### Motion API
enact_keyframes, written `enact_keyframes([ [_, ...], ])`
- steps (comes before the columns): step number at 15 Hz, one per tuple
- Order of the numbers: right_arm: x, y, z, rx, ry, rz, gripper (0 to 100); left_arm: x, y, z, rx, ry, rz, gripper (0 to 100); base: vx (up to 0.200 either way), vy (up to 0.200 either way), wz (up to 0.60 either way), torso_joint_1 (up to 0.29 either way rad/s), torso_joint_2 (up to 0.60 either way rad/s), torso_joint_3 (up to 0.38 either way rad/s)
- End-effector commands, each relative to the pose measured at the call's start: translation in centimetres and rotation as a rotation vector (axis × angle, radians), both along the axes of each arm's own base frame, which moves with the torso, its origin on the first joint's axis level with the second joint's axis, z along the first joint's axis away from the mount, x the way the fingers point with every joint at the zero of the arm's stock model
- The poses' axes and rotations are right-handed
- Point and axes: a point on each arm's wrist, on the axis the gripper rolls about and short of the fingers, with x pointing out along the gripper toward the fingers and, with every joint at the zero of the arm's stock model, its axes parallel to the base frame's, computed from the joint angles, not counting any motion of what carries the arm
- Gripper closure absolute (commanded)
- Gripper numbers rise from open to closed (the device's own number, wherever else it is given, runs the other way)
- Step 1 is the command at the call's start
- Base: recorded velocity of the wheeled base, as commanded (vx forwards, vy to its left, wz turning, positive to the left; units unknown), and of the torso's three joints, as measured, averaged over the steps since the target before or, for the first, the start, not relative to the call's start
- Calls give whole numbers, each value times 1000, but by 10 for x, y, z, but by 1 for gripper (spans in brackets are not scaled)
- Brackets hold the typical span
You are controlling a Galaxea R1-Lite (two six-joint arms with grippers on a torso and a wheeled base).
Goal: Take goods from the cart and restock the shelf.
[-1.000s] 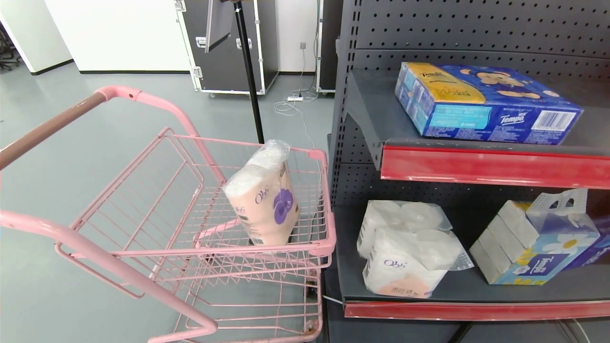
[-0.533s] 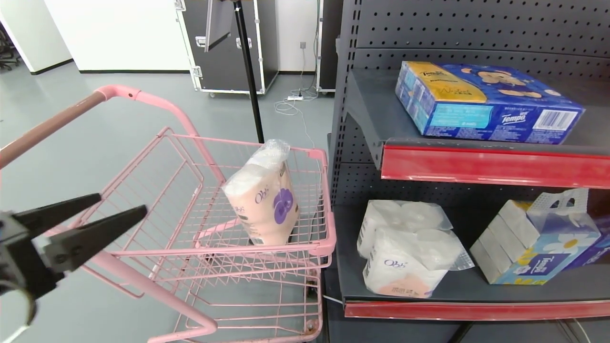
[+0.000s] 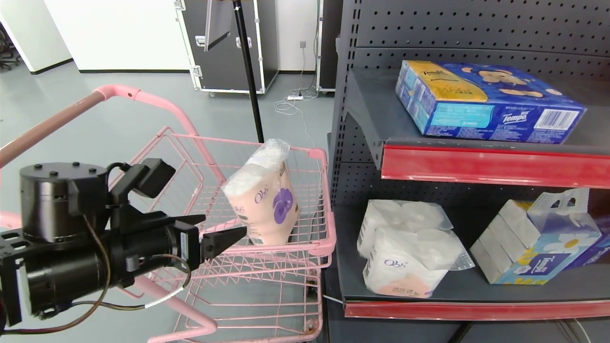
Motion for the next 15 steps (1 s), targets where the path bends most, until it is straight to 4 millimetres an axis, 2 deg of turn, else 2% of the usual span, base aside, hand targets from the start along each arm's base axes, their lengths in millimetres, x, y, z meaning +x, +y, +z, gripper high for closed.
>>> enact_keyframes([
  [1,0,0,0,-1,0,0,0,12,-7,-20,40,73,5,0,0,0,0,0,0,0],
  [3,0,0,0,-1,0,0,0,18,-13,-27,57,93,5,0,0,0,0,0,0,0],
  [5,0,0,0,-1,0,0,0,38,-24,-41,48,44,24,0,0,0,0,0,0,0],
  [7,0,0,0,-1,0,0,0,48,-28,-50,51,37,31,0,0,0,0,0,0,0],
  [15,0,0,0,-1,0,0,0,98,-51,-50,37,-21,75,0,0,0,0,0,0,0],
])
